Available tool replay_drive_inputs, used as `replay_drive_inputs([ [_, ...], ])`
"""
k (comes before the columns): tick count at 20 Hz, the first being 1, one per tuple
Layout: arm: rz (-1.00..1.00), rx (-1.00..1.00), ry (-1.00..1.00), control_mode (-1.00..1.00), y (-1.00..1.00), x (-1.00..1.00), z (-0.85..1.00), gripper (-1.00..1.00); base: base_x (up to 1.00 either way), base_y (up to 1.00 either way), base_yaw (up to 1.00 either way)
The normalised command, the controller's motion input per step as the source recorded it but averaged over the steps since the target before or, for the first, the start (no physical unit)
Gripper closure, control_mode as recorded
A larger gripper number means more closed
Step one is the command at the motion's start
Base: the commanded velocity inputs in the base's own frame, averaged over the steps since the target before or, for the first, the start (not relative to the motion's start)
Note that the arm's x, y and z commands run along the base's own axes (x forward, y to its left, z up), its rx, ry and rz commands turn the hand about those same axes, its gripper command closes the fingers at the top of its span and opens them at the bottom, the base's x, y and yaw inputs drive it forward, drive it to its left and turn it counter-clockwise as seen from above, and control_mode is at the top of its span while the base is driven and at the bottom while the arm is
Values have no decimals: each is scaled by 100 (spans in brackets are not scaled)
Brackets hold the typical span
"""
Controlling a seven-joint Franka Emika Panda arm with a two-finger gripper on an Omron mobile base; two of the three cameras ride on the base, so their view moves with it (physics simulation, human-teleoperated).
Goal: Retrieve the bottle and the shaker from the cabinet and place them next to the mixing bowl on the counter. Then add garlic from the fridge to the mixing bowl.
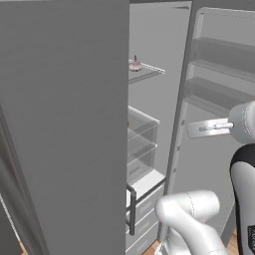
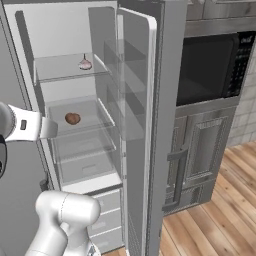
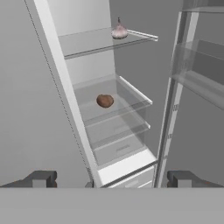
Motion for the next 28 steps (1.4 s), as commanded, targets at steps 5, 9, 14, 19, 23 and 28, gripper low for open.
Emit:
replay_drive_inputs([
  [5,0,0,0,100,0,0,0,-100,0,0,0],
  [9,0,0,0,100,0,0,0,-100,0,0,0],
  [14,0,0,0,-100,0,0,1,-100,0,0,0],
  [19,0,-8,12,-100,21,58,37,-100,0,0,0],
  [23,1,-4,13,-100,0,43,27,-100,0,0,0],
  [28,0,-1,3,-100,0,63,5,-100,0,0,0],
])
